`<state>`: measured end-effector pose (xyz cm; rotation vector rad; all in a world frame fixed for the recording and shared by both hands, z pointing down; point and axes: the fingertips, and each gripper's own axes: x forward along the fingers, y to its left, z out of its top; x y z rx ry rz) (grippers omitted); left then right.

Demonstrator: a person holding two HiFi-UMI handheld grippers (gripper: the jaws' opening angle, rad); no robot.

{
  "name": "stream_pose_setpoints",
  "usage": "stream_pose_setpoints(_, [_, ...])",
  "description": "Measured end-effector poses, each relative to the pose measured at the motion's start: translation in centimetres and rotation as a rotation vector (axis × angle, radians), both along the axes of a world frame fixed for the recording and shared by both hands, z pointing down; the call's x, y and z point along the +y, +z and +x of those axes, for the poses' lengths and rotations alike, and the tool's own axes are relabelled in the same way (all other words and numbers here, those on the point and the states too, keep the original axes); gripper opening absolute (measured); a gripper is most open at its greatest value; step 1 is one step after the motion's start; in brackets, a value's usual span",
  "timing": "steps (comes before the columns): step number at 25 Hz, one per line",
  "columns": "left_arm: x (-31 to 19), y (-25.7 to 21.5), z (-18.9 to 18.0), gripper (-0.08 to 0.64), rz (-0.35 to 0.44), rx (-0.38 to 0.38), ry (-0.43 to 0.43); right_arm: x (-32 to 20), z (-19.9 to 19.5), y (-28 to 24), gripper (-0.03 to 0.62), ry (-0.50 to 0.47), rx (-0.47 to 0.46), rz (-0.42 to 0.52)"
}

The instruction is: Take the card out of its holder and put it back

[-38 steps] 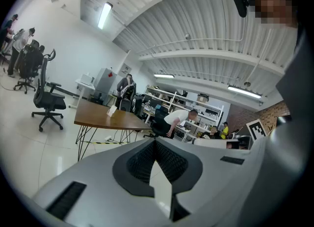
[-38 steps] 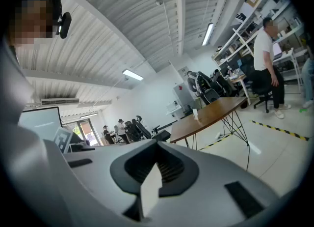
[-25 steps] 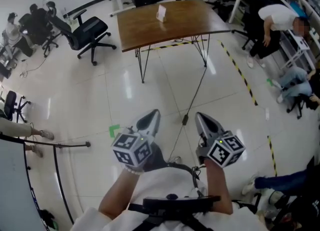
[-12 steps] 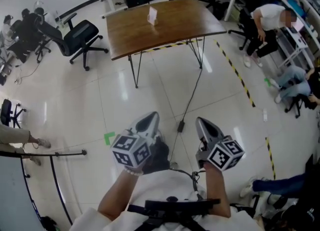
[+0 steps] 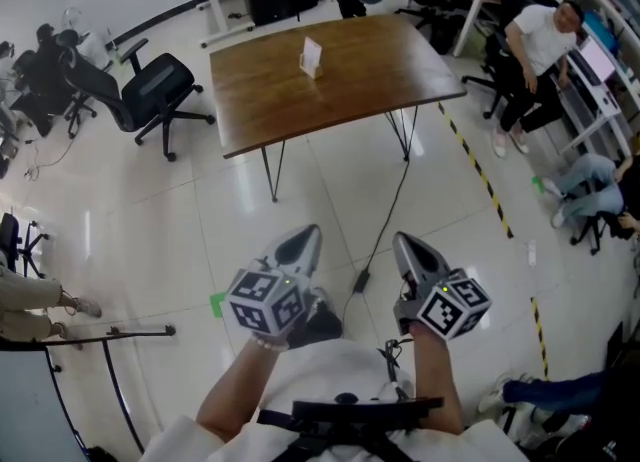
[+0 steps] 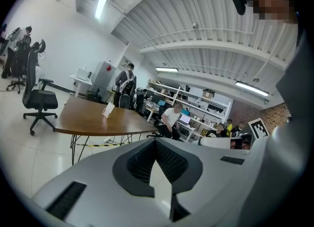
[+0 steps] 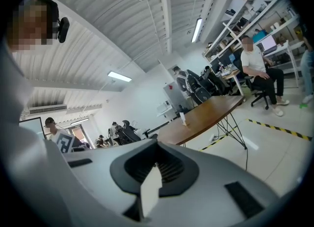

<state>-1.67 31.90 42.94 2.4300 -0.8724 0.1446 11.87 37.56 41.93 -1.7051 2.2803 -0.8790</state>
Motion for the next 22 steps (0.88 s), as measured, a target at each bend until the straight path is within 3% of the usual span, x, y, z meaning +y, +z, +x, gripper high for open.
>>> stream_pose_setpoints(8, [-6.4,1.4,-2.2,-0.005,-0.031,-0.016,-0.004,-7.9,-3.6,0.4,0.005,-0.050,0.017,-0.008])
stream_pose_setpoints(22, [-11.8,2.5,-3.1,-0.005,-0.050,-0.011,-0.031,-14.6,-5.5,1.0,0.006,-0.103,0.019,-0.021])
